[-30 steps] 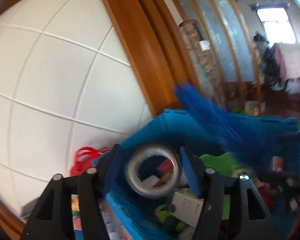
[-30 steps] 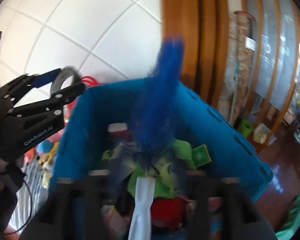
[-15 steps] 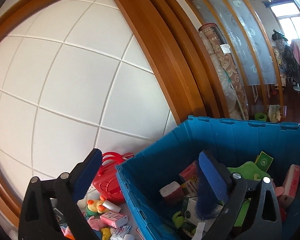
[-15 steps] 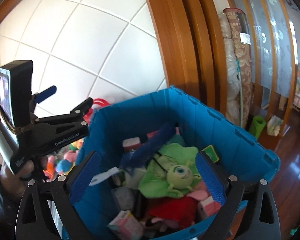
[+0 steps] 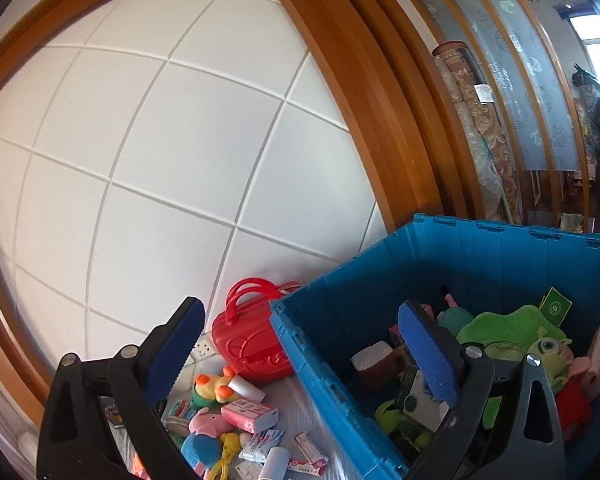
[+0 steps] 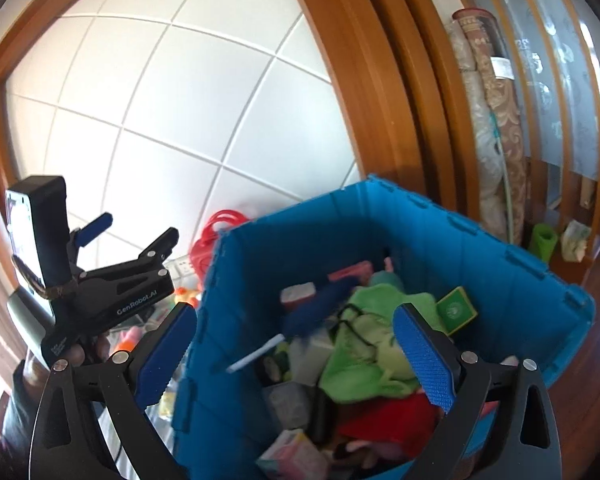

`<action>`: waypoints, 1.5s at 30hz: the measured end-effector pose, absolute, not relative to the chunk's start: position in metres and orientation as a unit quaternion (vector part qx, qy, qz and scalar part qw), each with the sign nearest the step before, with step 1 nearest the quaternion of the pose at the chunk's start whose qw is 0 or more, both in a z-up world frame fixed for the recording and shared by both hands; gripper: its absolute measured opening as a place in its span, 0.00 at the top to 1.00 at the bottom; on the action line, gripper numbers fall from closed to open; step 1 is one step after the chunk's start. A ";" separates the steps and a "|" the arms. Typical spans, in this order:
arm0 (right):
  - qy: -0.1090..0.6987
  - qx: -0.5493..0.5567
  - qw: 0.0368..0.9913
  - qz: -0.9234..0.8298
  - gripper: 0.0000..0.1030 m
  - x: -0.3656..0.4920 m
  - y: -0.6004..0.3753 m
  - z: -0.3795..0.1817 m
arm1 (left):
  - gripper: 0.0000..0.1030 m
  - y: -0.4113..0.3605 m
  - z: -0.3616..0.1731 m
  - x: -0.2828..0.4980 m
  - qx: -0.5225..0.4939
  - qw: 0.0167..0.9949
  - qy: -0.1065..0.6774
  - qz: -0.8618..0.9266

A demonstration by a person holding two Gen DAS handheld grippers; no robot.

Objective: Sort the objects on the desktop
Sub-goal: 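Move both tools back over the items on the bed, then grasp the pink pig plush in orange dress with the right tool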

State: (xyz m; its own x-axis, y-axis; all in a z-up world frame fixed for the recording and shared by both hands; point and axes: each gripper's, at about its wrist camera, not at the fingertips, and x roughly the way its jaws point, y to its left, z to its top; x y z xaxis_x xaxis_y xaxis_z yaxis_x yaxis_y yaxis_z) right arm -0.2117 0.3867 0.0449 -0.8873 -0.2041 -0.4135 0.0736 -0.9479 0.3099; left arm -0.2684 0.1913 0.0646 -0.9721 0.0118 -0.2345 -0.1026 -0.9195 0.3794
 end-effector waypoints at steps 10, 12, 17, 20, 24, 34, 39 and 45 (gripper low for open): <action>-0.119 0.218 0.117 -0.962 0.01 -0.220 0.308 0.063 | 0.04 0.097 0.044 -0.262 -0.143 -0.017 0.170 0.975; -0.115 0.219 0.130 -0.960 0.01 -0.225 0.283 0.062 | 0.04 0.073 0.037 -0.263 -0.153 -0.026 0.164 0.974; -0.116 0.235 0.162 -0.951 0.01 -0.243 0.213 0.058 | 0.04 -0.010 0.020 -0.264 -0.178 -0.063 0.148 0.971; -0.107 0.245 0.178 -0.947 0.01 -0.252 0.161 0.050 | 0.04 -0.061 0.011 -0.258 -0.183 -0.085 0.134 0.970; -0.093 0.257 0.212 -0.938 0.01 -0.259 0.090 0.029 | 0.04 -0.131 -0.016 -0.237 -0.176 -0.126 0.120 0.969; -0.029 0.349 0.313 -0.883 0.01 -0.319 -0.093 -0.065 | 0.04 -0.294 -0.093 -0.219 -0.270 -0.234 0.101 0.929; -0.002 0.369 0.344 -0.863 0.01 -0.373 -0.162 -0.104 | 0.04 -0.353 -0.093 -0.218 -0.285 -0.293 0.109 0.906; 0.020 0.428 0.387 -0.816 0.01 -0.419 -0.223 -0.164 | 0.04 -0.400 -0.101 -0.219 -0.291 -0.326 0.077 0.896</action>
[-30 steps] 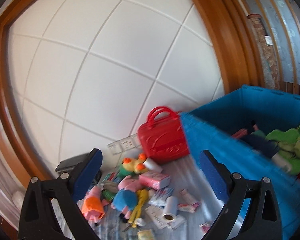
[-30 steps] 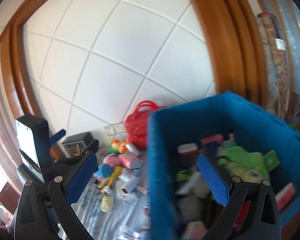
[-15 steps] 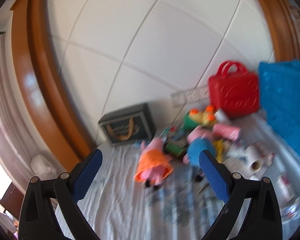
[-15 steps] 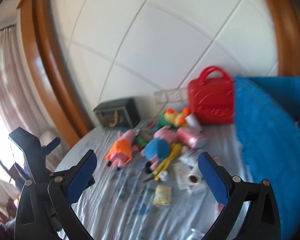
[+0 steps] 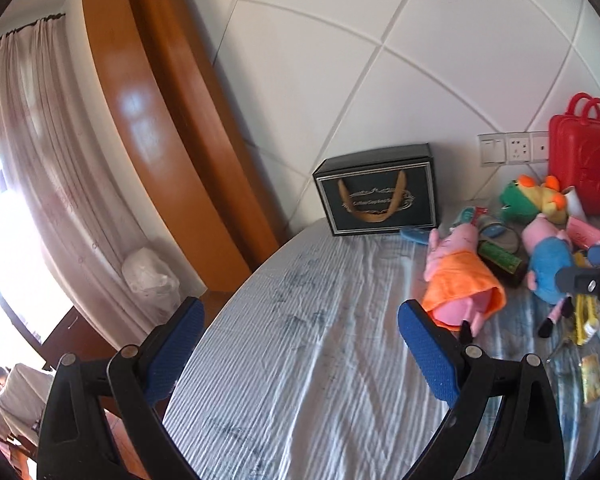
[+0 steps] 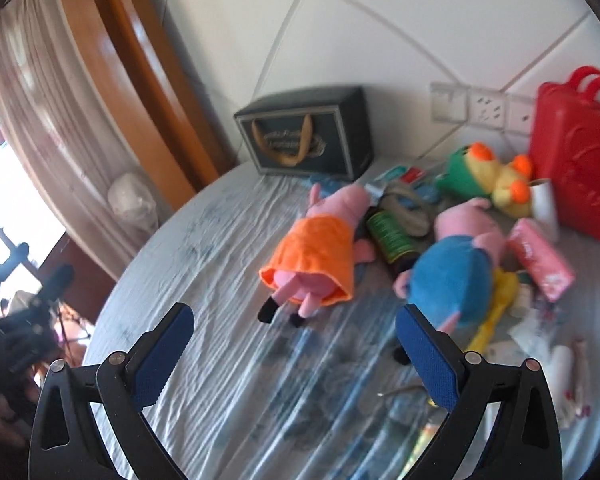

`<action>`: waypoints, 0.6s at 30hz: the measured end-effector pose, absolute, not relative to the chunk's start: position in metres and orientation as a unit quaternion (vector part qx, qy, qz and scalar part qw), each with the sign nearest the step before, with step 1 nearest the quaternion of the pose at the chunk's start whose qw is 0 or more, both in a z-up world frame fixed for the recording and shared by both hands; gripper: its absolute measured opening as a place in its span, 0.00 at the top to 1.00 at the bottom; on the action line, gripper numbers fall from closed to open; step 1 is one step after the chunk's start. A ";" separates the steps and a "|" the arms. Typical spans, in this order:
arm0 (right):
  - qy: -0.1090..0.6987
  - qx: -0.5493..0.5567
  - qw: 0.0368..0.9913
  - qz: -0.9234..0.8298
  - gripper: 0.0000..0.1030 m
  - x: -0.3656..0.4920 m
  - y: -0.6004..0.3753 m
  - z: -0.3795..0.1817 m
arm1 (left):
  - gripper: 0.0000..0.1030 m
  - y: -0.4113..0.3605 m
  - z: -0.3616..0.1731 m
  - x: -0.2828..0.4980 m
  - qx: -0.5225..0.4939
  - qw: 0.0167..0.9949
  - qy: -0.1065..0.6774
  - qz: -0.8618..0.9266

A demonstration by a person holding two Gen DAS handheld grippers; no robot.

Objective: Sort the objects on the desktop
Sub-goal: 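Grasp the pink pig plush in orange dress with the right tool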

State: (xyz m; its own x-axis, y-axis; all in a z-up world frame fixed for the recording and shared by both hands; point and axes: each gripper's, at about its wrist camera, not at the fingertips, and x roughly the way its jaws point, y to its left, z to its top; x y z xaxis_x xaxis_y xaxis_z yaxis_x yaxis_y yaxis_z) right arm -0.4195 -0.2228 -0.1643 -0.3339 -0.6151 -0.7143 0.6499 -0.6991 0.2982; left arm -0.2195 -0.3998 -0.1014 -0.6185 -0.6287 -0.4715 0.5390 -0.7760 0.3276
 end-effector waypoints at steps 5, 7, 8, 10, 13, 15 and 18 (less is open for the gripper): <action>0.000 0.498 0.422 -0.757 0.01 -0.450 -0.265 -0.217 | 0.04 -0.423 -0.127 -0.240 0.309 0.329 -0.058 -0.891; -0.010 0.518 0.424 -0.743 0.01 -0.464 -0.279 -0.234 | 0.04 -0.427 -0.137 -0.249 0.322 0.322 -0.054 -0.889; -0.013 0.530 0.421 -0.735 0.01 -0.473 -0.288 -0.244 | 0.04 -0.428 -0.142 -0.253 0.326 0.319 -0.054 -0.888; -0.022 0.557 0.409 -0.722 0.06 -0.489 -0.300 -0.264 | 0.04 -0.431 -0.149 -0.260 0.331 0.316 -0.053 -0.887; -0.037 0.604 0.393 -0.693 0.27 -0.507 -0.313 -0.296 | 0.04 -0.435 -0.156 -0.267 0.339 0.310 -0.053 -0.887; -0.032 0.620 0.385 -0.683 0.60 -0.511 -0.320 -0.310 | 0.04 -0.438 -0.160 -0.271 0.342 0.310 -0.054 -0.886; -0.015 0.609 0.397 -0.686 0.94 -0.504 -0.318 -0.317 | 0.04 -0.442 -0.164 -0.276 0.345 0.308 -0.056 -0.885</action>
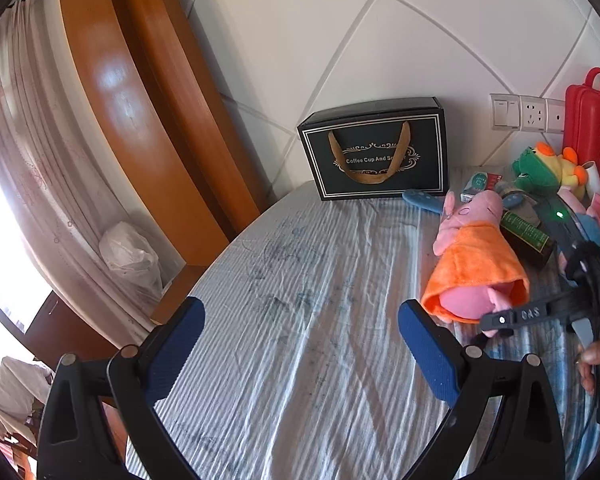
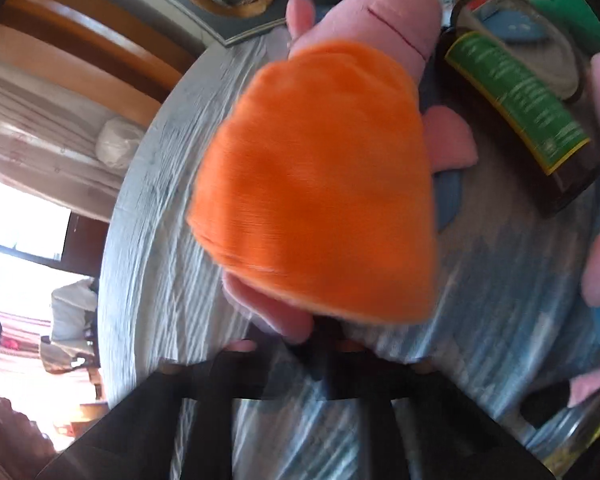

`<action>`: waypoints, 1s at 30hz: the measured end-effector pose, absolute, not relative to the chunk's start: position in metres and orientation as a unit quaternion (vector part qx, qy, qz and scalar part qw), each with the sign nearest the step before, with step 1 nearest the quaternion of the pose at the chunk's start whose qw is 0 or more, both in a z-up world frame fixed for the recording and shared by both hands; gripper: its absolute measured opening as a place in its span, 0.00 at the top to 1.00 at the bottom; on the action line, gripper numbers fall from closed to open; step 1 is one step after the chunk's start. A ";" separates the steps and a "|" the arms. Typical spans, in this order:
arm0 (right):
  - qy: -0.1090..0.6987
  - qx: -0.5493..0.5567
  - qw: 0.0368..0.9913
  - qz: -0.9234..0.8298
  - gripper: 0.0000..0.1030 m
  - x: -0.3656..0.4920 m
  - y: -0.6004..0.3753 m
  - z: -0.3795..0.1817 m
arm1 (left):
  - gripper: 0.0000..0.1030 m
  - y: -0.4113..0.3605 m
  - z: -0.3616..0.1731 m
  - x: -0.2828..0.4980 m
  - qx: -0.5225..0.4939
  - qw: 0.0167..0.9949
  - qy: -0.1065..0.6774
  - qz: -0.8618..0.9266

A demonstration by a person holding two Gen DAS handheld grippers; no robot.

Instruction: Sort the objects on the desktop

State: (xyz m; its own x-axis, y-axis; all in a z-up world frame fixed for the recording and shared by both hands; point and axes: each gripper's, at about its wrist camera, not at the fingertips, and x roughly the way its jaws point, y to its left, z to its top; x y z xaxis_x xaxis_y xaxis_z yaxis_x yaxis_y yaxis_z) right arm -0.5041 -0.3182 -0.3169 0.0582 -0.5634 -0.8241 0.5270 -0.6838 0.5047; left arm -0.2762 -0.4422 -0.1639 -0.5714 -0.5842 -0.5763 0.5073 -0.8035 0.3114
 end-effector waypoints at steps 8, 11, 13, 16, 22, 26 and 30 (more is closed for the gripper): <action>0.013 0.508 0.452 -0.734 0.94 -0.459 -0.283 -0.238 | 0.04 -0.439 -0.164 -0.289 0.348 0.294 -0.058 -0.888; 0.020 0.481 0.467 -0.742 0.94 -0.433 -0.262 -0.206 | 0.04 -0.429 -0.155 -0.290 0.341 0.282 -0.064 -0.894; 0.016 0.471 0.472 -0.745 0.94 -0.415 -0.241 -0.189 | 0.04 -0.422 -0.151 -0.292 0.339 0.271 -0.063 -0.899; 0.000 0.470 0.471 -0.747 0.94 -0.388 -0.195 -0.165 | 0.04 -0.405 -0.143 -0.296 0.325 0.251 -0.071 -0.909; -0.028 0.484 0.420 -0.767 0.96 -0.341 -0.099 -0.146 | 0.04 -0.355 -0.147 -0.318 0.320 0.169 -0.076 -0.929; -0.033 0.492 0.357 -0.793 0.98 -0.322 -0.043 -0.142 | 0.04 -0.310 -0.171 -0.343 0.336 0.096 -0.074 -0.934; -0.054 0.511 0.329 -0.792 0.98 -0.314 -0.011 -0.158 | 0.05 -0.263 -0.199 -0.367 0.349 0.015 -0.081 -0.933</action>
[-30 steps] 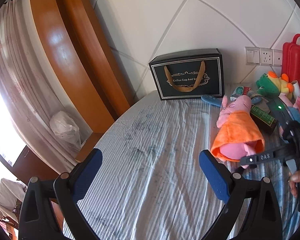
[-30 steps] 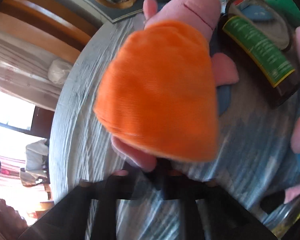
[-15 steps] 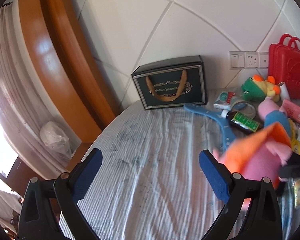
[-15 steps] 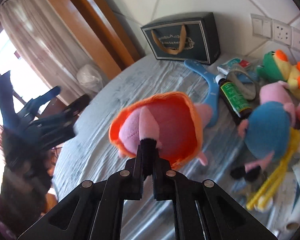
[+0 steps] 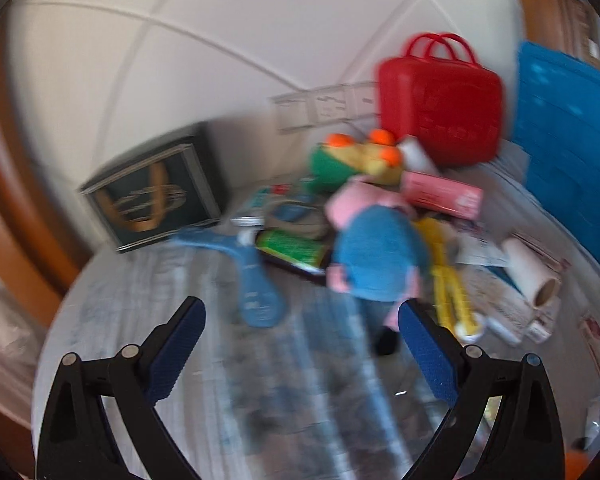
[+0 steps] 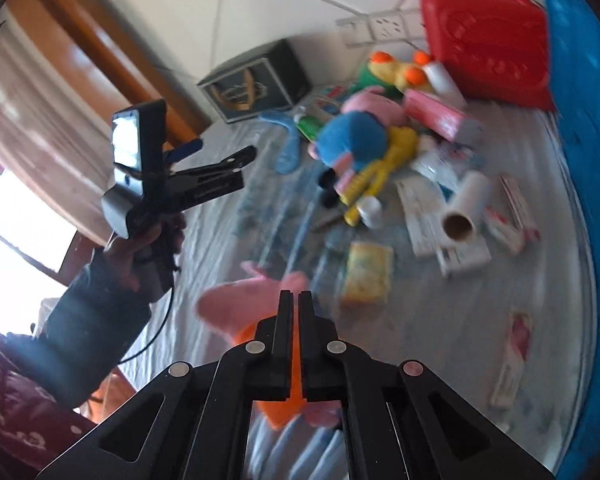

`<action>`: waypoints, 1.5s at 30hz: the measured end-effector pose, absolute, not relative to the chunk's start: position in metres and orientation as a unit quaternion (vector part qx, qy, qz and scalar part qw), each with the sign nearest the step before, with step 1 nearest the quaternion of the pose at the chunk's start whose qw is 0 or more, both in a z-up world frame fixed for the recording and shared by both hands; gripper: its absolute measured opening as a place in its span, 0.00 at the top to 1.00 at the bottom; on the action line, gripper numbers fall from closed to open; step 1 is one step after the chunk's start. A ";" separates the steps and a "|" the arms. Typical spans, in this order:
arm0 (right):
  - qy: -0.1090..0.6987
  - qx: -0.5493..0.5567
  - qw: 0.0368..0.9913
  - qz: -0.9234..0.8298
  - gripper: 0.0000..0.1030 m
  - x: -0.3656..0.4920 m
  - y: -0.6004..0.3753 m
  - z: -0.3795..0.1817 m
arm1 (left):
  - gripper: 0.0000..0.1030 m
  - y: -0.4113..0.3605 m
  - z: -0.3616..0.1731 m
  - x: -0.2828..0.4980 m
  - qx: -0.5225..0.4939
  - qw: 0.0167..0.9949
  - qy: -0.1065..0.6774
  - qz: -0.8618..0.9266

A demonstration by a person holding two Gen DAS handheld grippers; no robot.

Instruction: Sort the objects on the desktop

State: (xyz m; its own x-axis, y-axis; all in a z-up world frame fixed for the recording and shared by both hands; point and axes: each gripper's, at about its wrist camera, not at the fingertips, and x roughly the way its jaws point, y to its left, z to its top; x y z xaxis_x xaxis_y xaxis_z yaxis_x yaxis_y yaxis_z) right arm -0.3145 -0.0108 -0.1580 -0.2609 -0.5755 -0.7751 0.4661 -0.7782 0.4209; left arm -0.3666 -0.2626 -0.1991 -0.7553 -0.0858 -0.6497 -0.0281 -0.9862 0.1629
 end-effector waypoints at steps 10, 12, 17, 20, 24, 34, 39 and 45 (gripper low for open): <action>-0.069 0.526 0.337 -0.778 0.90 -0.323 0.022 -0.183 | 0.23 -0.217 -0.257 -0.418 0.397 -0.051 -0.087 -0.912; -0.044 0.525 0.339 -0.779 0.68 -0.325 0.017 -0.189 | 0.23 -0.213 -0.259 -0.422 0.403 -0.063 -0.091 -0.909; -0.015 0.496 0.342 -0.798 0.29 -0.354 -0.008 -0.194 | 0.23 -0.216 -0.260 -0.428 0.405 -0.071 -0.104 -0.906; -0.058 0.490 0.316 -0.810 0.29 -0.401 -0.015 -0.198 | 0.23 -0.227 -0.257 -0.431 0.407 -0.065 -0.100 -0.906; -0.135 0.522 0.304 -0.786 0.31 -0.480 -0.034 -0.226 | 0.23 -0.242 -0.250 -0.427 0.404 -0.051 -0.098 -0.908; -0.041 0.610 0.241 -0.754 0.49 -0.555 -0.105 -0.293 | 0.23 -0.278 -0.236 -0.402 0.393 -0.033 -0.094 -0.914; 0.042 0.616 0.240 -0.749 0.76 -0.564 -0.134 -0.311 | 0.23 -0.288 -0.234 -0.395 0.395 -0.034 -0.081 -0.915; -0.050 0.577 0.282 -0.765 0.85 -0.554 -0.099 -0.288 | 0.23 -0.271 -0.229 -0.376 0.394 -0.064 -0.089 -0.913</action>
